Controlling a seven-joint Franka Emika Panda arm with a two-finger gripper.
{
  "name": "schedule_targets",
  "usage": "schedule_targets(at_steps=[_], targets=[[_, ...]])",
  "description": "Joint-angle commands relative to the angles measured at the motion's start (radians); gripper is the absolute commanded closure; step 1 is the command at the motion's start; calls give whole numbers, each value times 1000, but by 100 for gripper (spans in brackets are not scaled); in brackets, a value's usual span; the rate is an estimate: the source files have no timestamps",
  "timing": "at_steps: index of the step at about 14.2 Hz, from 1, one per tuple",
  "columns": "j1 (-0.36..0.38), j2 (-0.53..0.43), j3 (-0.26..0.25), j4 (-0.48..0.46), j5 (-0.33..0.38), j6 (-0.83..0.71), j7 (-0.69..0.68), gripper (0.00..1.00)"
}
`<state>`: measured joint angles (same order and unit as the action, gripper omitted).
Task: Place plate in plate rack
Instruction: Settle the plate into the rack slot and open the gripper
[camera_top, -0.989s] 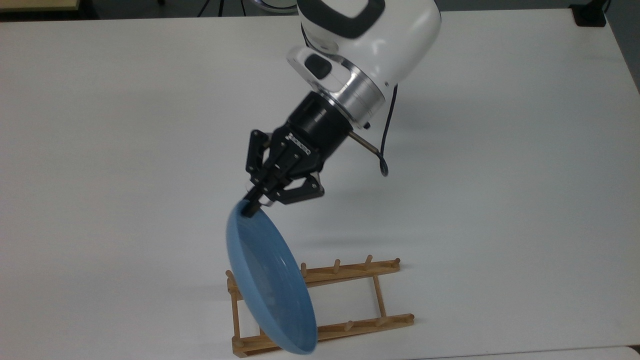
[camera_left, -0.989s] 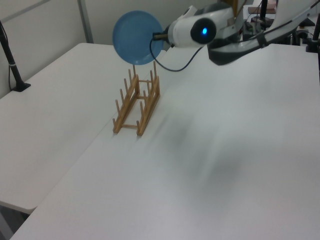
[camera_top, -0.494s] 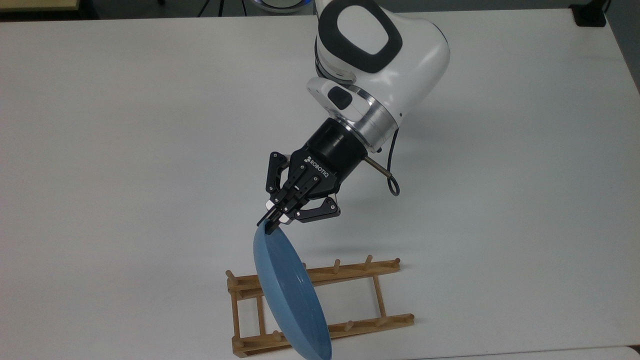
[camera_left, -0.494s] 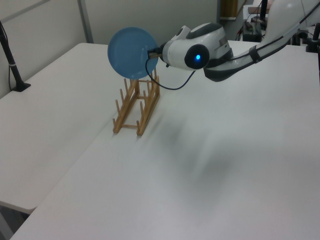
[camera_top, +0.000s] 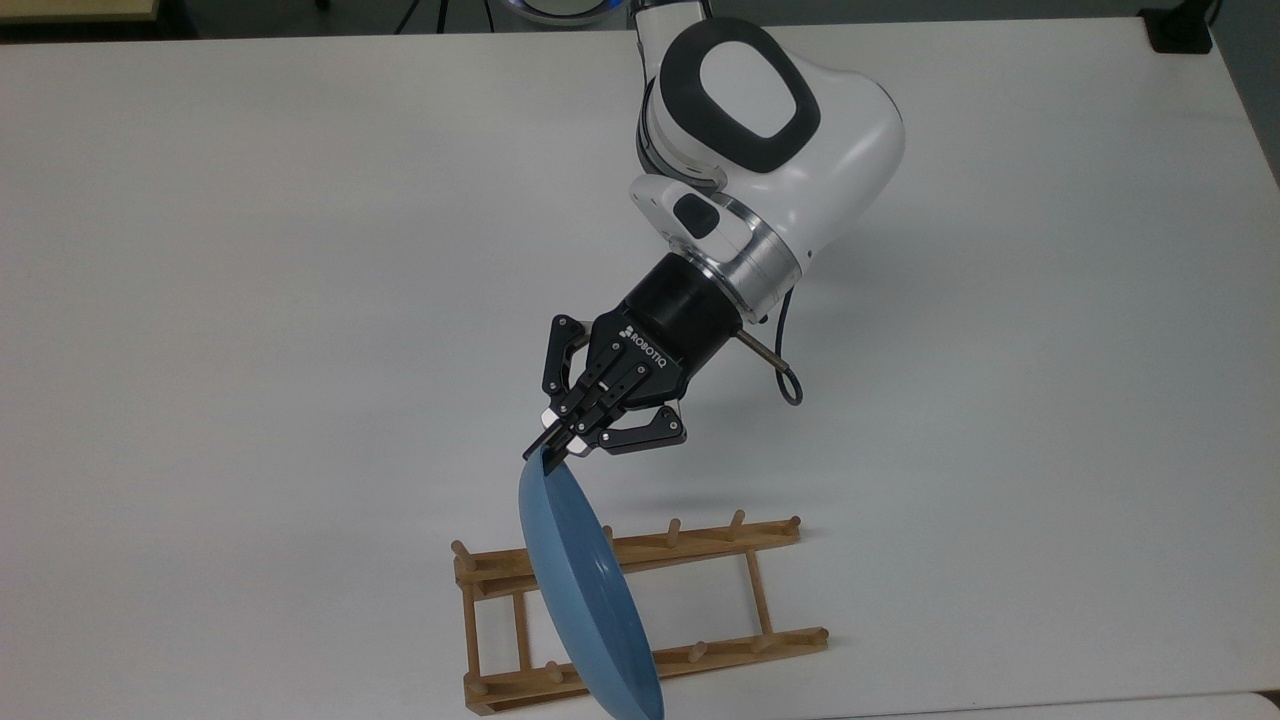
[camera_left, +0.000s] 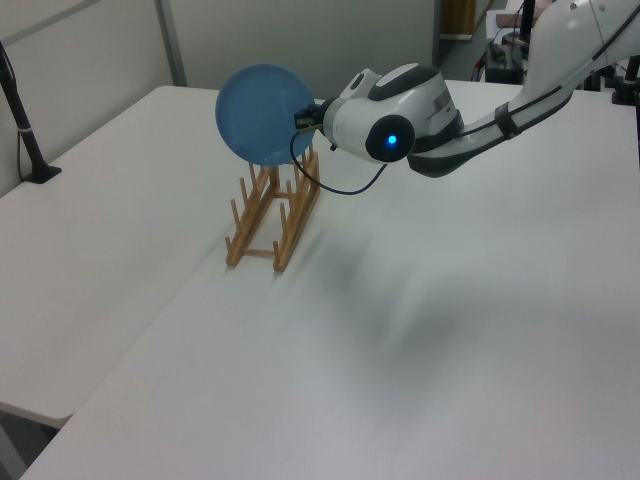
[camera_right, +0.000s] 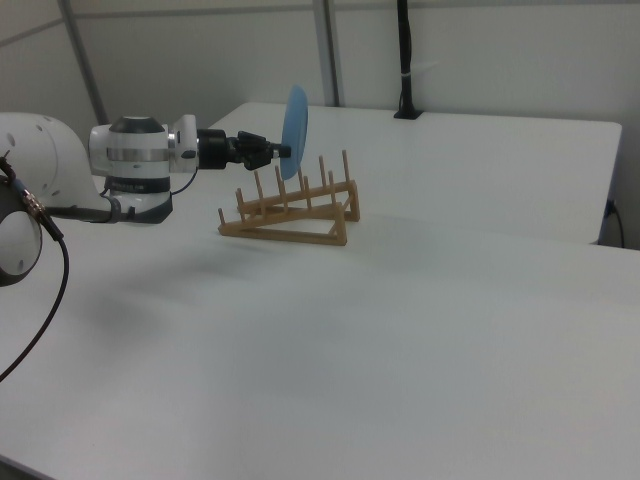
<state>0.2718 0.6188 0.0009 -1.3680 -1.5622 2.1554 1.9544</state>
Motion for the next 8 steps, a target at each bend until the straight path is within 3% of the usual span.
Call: schedule_targets(at_steps=[1,8], targets=[[14,-14,-12,-17,-27,-52,60,100],[21,-13,-12,-37,-65,-123,95,100]])
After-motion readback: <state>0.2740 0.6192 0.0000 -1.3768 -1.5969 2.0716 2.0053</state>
